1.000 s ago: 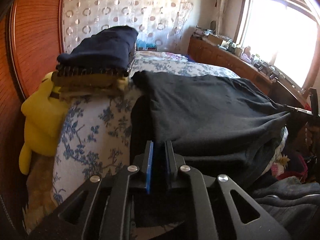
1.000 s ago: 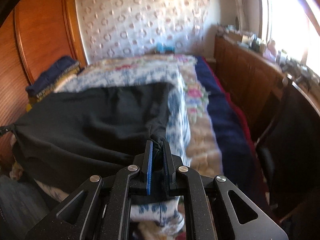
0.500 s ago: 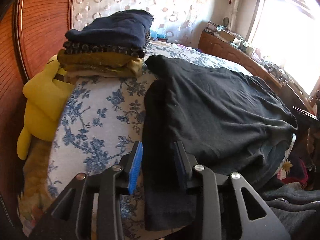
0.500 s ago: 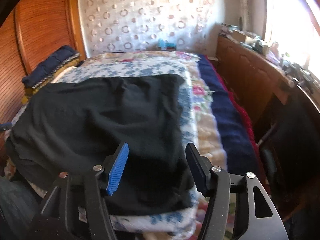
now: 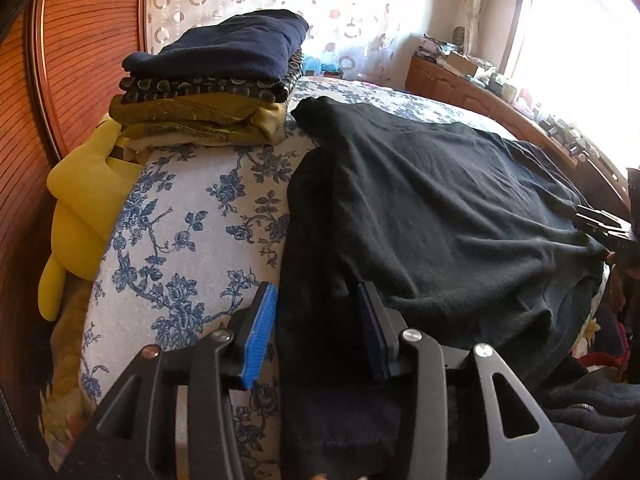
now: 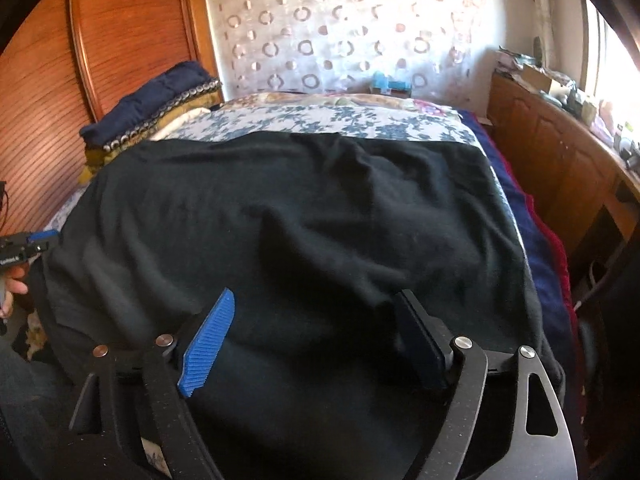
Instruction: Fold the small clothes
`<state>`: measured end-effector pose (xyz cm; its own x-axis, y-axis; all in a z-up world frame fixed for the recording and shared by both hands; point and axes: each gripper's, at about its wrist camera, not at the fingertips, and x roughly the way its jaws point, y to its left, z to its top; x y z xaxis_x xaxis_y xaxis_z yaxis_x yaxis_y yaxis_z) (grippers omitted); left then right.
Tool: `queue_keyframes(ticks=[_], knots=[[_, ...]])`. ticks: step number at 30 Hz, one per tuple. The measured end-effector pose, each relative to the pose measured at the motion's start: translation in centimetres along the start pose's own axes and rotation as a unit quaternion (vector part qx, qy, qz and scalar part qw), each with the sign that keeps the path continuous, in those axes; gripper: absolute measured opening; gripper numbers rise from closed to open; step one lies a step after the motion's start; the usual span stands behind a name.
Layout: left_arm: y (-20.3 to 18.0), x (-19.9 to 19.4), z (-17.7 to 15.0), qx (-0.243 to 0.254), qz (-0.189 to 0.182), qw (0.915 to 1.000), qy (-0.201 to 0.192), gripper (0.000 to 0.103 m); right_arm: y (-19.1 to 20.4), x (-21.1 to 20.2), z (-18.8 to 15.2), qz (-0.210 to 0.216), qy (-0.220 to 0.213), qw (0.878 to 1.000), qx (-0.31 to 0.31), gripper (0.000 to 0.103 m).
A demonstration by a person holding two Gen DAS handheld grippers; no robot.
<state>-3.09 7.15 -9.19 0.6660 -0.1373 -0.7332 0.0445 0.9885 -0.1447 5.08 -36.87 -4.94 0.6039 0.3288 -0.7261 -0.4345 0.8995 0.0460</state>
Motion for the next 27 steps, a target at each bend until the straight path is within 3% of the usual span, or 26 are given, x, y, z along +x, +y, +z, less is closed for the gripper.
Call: queue_keyframes(ticks=[13, 21, 27], knots=[[-0.3, 0.1, -0.1, 0.004, 0.008, 0.9999, -0.012, 0.048, 1.5, 1.7, -1.3, -0.060, -0.002, 0.998, -0.027, 0.089], [-0.3, 0.1, -0.1, 0.003, 0.006, 0.9999, -0.012, 0.048, 1.5, 1.8, -1.3, -0.062, -0.010, 0.998, -0.020, 0.090], [-0.3, -0.1, -0.3, -0.003, -0.023, 0.9997, -0.005, 0.048, 1.5, 1.8, -1.4, -0.062, -0.010, 0.998, -0.020, 0.090]])
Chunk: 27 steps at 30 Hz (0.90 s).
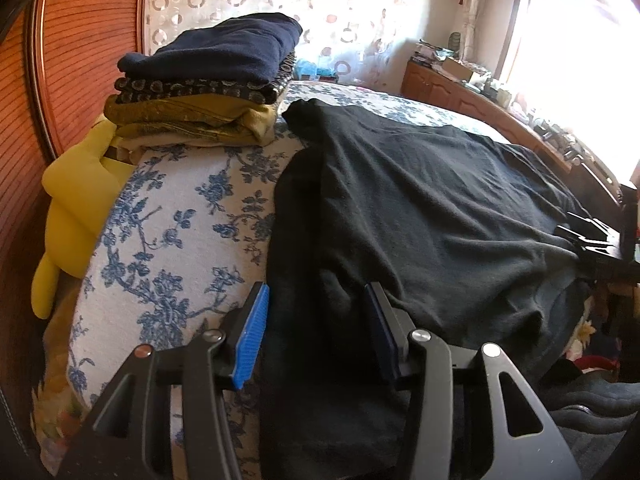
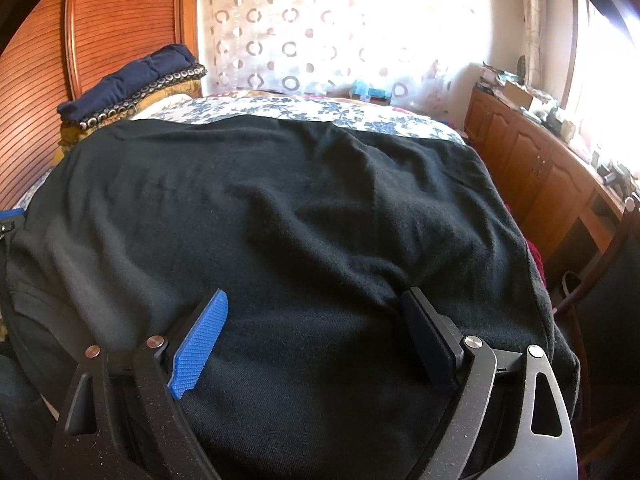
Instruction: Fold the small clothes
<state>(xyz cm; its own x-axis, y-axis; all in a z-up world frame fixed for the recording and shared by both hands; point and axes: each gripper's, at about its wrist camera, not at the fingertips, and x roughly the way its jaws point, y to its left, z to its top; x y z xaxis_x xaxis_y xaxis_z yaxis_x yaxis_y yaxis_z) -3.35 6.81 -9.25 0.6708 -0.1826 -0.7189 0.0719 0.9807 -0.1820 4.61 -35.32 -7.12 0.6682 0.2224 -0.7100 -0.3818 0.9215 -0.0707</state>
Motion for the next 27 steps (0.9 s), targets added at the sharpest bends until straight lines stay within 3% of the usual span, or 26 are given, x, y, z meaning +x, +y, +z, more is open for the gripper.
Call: queue_keyframes(ticks=[3, 8, 9, 18, 27], knots=[[-0.2, -0.1, -0.2, -0.001, -0.014, 0.9999, 0.000, 0.046, 0.0, 0.0, 0.0, 0.000, 0.000, 1.000, 0.000, 0.090], [-0.9, -0.1, -0.5, 0.010, -0.016, 0.9998, -0.010, 0.018, 0.0, 0.0, 0.0, 0.000, 0.000, 1.000, 0.000, 0.090], [-1.0, -0.2, -0.5, 0.012, -0.015, 0.9997, -0.013, 0.009, 0.0, 0.0, 0.0, 0.000, 0.000, 1.000, 0.000, 0.090], [-2.3, -2.5, 0.8, 0.015, -0.044, 0.9972, -0.059, 0.006, 0.0, 0.0, -0.1, 0.000, 0.000, 1.000, 0.000, 0.090], [-6.6, -4.9, 6.3, 0.048, -0.104, 0.9875, -0.109, 0.006, 0.1, -0.1, -0.1, 0.002, -0.001, 1.000, 0.001, 0.090]])
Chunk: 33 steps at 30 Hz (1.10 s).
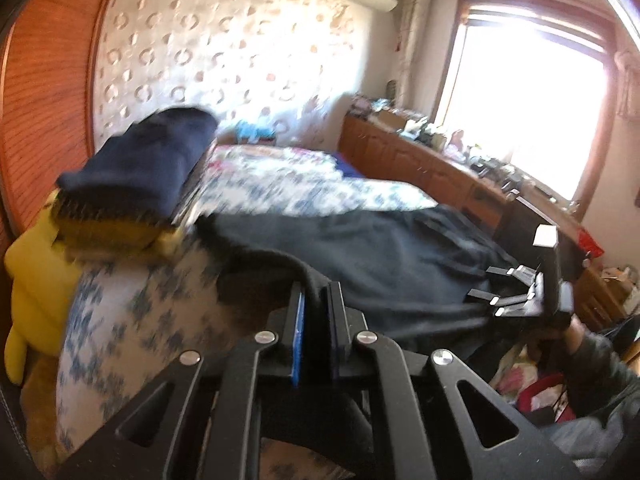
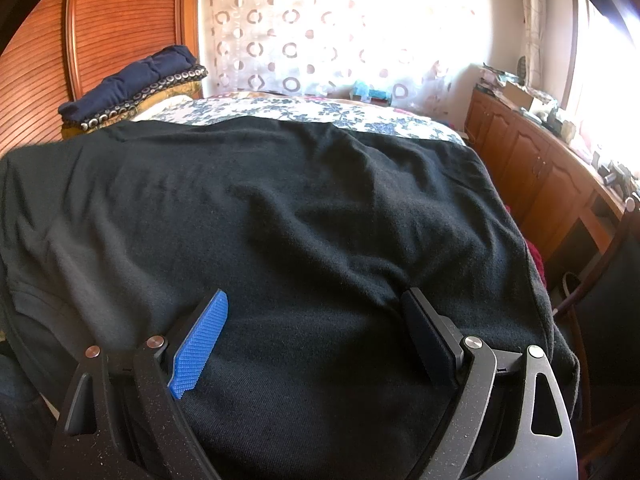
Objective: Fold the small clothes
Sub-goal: 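Grasp the folded shirt end with the left tool and lift it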
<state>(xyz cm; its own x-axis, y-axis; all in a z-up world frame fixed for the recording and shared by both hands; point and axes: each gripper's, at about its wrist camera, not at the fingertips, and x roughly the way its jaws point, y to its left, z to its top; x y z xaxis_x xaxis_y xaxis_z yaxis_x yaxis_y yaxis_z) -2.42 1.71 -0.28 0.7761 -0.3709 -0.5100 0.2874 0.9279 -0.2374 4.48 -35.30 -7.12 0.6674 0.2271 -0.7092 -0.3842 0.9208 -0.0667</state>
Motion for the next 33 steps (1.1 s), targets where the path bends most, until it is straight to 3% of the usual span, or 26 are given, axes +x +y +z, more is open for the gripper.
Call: queue_keyframes(ticks=[11, 16, 25, 30, 33], knots=[[-5.9, 3.8, 7.9, 0.057, -0.060, 0.9964, -0.021, 0.006, -2.7, -2.3, 0.2, 0.019, -0.011, 0.999, 0.034, 0.088], [-10.4, 5.4, 10.6, 0.095, -0.095, 0.9907, -0.020, 0.006, -4.6, -4.7, 0.1, 0.004, -0.028, 0.998, 0.047, 0.086], [-18.0, 7.4, 12.9, 0.141, -0.156, 0.9777, 0.000, 0.006, -8.3, -9.2, -0.1, -0.024, -0.066, 0.995, 0.077, 0.086], [-21.0, 8.9, 13.0, 0.157, -0.172, 0.9724, 0.019, 0.007, -9.3, -10.7, -0.1, -0.035, -0.077, 0.993, 0.083, 0.086], [-21.3, 10.7, 12.3, 0.161, -0.172, 0.9706, 0.051, 0.011, -9.7, -10.9, -0.3, -0.037, -0.078, 0.993, 0.086, 0.086]])
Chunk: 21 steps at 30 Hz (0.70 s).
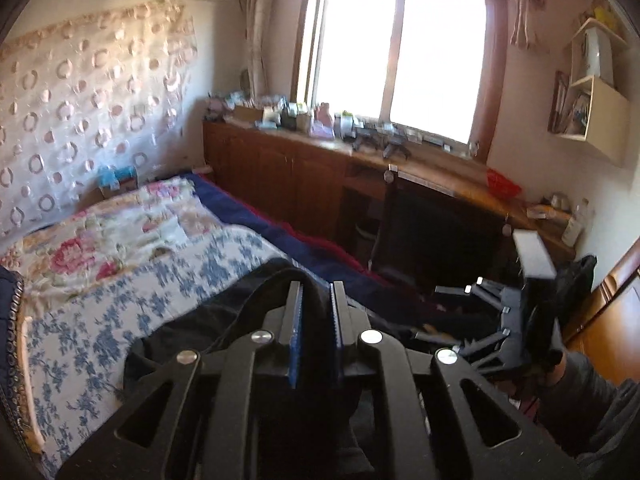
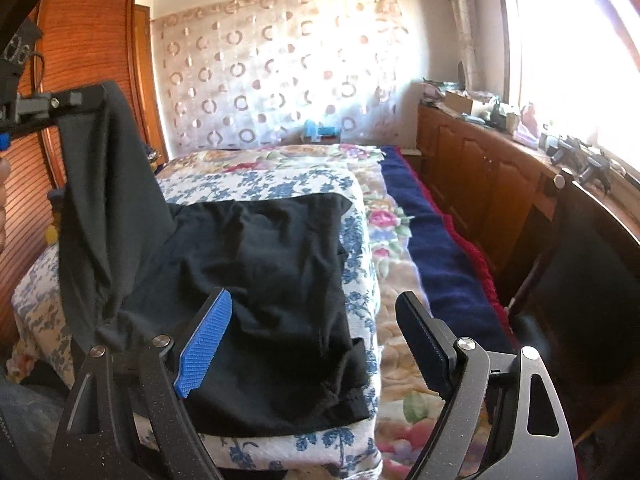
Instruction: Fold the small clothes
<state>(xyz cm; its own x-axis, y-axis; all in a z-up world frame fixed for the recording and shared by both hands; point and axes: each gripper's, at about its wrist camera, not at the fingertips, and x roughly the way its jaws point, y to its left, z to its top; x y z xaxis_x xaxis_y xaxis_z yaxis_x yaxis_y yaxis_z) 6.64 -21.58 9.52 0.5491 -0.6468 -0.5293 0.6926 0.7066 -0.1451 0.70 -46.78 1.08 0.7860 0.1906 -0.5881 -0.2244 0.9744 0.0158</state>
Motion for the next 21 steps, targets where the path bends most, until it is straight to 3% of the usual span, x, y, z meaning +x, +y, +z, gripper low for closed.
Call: queue_keyframes(ticks=[7, 21], knots=[[2.1, 0.3, -3.0, -0.021, 0.032, 0.9987, 0.034, 0.016, -0.4, 0.5, -0.6, -0.002, 0.011, 1.000, 0.005, 0.086], [8.2, -3.7, -10.4, -0.070, 0.128, 0.9883, 0.045, 0.016, 3.2, 3.4, 0.6, 0.044, 0.030, 0.998, -0.030, 0.086]])
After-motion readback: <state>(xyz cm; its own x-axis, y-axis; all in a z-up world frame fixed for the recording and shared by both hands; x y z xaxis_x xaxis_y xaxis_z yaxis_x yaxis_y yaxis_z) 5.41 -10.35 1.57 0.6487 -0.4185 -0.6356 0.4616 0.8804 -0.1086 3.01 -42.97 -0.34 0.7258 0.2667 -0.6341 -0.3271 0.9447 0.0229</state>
